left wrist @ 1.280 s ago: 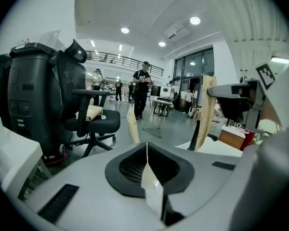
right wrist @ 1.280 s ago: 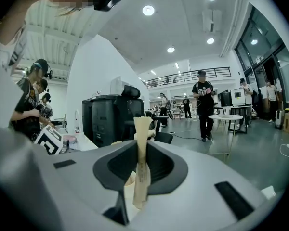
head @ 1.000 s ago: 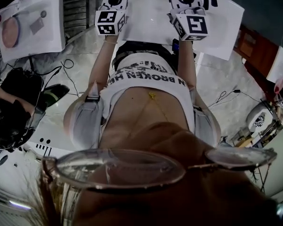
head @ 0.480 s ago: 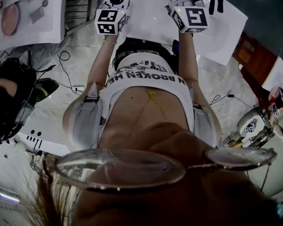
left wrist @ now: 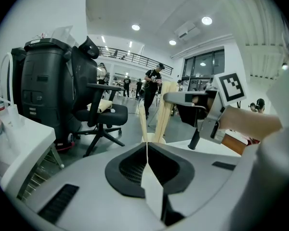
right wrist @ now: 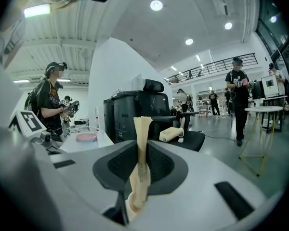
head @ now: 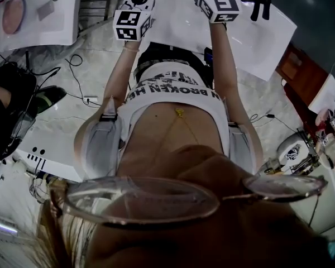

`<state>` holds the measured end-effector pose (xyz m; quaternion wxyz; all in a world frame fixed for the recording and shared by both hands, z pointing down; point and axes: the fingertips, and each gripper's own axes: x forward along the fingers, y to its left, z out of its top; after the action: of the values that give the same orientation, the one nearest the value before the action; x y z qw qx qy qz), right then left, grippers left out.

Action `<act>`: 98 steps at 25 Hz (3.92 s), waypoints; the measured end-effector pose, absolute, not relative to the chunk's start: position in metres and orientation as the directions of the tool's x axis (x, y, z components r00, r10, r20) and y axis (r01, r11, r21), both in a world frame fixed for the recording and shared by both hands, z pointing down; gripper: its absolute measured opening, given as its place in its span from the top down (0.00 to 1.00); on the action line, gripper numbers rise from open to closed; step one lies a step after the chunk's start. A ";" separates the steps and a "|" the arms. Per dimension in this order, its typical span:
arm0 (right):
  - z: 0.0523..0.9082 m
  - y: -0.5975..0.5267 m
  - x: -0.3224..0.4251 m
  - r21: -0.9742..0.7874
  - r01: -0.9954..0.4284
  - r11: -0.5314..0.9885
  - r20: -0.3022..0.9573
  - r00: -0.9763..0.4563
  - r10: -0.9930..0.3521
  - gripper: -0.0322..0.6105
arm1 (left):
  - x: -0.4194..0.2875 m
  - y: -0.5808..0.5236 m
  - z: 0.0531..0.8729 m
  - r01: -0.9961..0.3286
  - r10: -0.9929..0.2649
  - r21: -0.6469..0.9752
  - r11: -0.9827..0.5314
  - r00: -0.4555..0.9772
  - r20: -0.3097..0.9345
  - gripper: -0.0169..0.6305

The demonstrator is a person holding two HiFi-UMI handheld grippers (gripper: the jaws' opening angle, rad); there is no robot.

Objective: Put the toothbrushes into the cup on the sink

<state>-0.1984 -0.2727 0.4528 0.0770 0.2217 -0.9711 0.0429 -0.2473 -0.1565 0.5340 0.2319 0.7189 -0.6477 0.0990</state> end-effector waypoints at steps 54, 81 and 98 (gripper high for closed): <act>0.489 -0.236 -0.144 -0.103 -0.515 0.851 0.302 -0.831 -0.466 0.90 | -0.199 -0.182 0.495 -0.977 -0.908 0.109 -0.183 0.210 0.363 0.95; 0.407 -0.174 -0.066 -0.073 -0.525 0.848 0.151 -0.846 -0.511 0.90 | -0.090 -0.165 0.418 -0.953 -0.926 0.080 -0.293 0.303 0.224 0.95; 0.385 -0.143 -0.042 -0.035 -0.490 0.871 0.103 -0.869 -0.484 0.90 | -0.067 -0.138 0.398 -0.962 -0.945 0.064 -0.265 0.272 0.180 0.95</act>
<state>-0.0424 -0.1432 0.3851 0.0455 0.2520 -0.9662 0.0300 -0.0666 -0.1380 0.3981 0.0801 0.7934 -0.6010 0.0528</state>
